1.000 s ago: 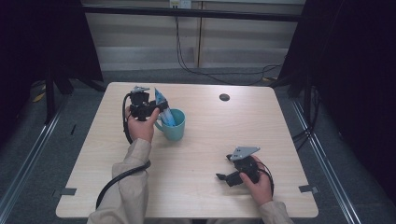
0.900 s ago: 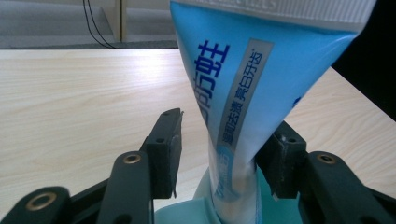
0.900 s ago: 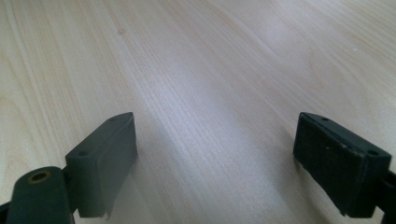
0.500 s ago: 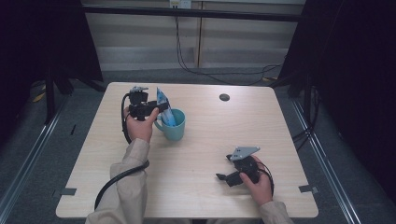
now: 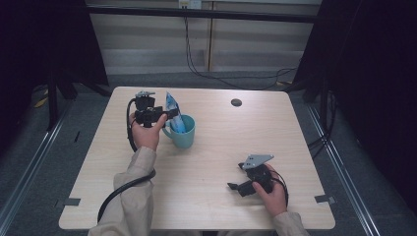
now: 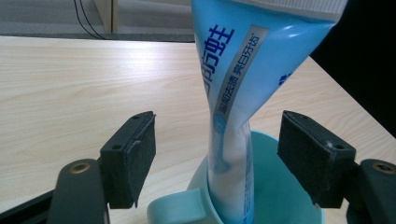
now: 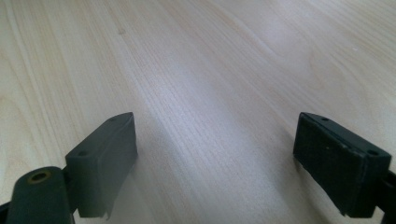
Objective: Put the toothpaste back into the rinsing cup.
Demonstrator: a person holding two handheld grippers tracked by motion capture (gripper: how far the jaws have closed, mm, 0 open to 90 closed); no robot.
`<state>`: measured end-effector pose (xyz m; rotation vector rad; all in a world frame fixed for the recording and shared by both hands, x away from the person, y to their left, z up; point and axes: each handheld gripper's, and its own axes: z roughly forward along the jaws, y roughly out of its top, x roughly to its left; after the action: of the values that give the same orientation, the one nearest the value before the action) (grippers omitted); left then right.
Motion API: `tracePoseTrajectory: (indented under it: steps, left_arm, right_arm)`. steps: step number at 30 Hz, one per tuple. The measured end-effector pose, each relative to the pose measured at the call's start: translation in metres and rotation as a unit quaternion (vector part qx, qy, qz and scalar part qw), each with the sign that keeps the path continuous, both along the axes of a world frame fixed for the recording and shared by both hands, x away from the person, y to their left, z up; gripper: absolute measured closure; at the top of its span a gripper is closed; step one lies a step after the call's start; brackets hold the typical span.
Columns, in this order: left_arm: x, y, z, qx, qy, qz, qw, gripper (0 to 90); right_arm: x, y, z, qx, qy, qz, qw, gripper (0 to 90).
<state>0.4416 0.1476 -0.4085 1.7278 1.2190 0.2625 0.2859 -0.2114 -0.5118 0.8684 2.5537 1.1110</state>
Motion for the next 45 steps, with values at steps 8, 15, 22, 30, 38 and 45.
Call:
tracePoseTrajectory:
  steps: [8,15,22,30,38,45]
  left_arm:
    - [-0.003,0.007,-0.003,-0.004,-0.001,0.004,1.0,21.4]
    - [-0.007,0.011,-0.003,-0.002,-0.001,0.002,1.0,18.5]
    - [-0.011,0.015,-0.005,0.003,-0.004,0.0,1.0,16.8]
    - [-0.015,0.021,-0.005,0.0,-0.008,-0.003,1.0,16.0]
    - [-0.027,0.029,-0.009,0.014,-0.02,-0.012,0.9996,15.8]
    - [-0.039,0.037,-0.012,0.007,-0.028,-0.027,0.9992,15.8]
  right_arm:
    - [0.0,0.0,0.0,0.0,0.0,0.0,1.0,12.8]
    - [0.0,0.0,0.0,0.0,0.0,0.0,1.0,12.8]
    - [0.0,0.0,0.0,-0.001,0.0,0.001,1.0,12.8]
    - [0.0,0.0,0.0,-0.001,0.0,0.002,1.0,12.8]
    - [0.0,0.0,0.0,-0.001,0.0,0.002,1.0,12.8]
    - [0.0,0.0,0.0,-0.001,-0.001,0.002,1.0,12.9]
